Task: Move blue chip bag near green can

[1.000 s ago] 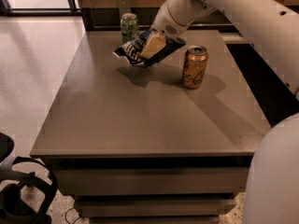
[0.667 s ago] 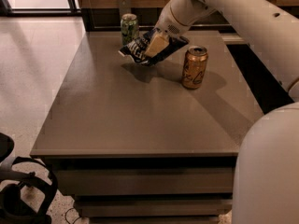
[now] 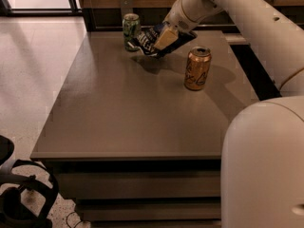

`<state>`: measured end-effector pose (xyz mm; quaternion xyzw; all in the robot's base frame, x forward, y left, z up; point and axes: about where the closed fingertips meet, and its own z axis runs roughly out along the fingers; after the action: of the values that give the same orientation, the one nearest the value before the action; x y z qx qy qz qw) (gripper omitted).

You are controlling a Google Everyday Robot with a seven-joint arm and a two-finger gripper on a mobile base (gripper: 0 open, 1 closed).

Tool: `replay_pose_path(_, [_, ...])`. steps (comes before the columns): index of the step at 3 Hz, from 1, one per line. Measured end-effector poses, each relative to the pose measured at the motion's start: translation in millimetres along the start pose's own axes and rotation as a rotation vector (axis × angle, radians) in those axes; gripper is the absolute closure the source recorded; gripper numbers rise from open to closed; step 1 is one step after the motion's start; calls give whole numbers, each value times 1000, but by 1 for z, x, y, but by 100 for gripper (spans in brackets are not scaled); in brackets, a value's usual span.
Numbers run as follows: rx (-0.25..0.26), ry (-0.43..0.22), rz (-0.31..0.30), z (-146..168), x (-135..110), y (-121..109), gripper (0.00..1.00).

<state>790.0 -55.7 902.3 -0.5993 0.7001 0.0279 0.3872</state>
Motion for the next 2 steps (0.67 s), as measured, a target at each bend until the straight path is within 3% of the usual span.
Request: replay_pose_path(2, [77, 4, 51, -1, 29, -34, 100])
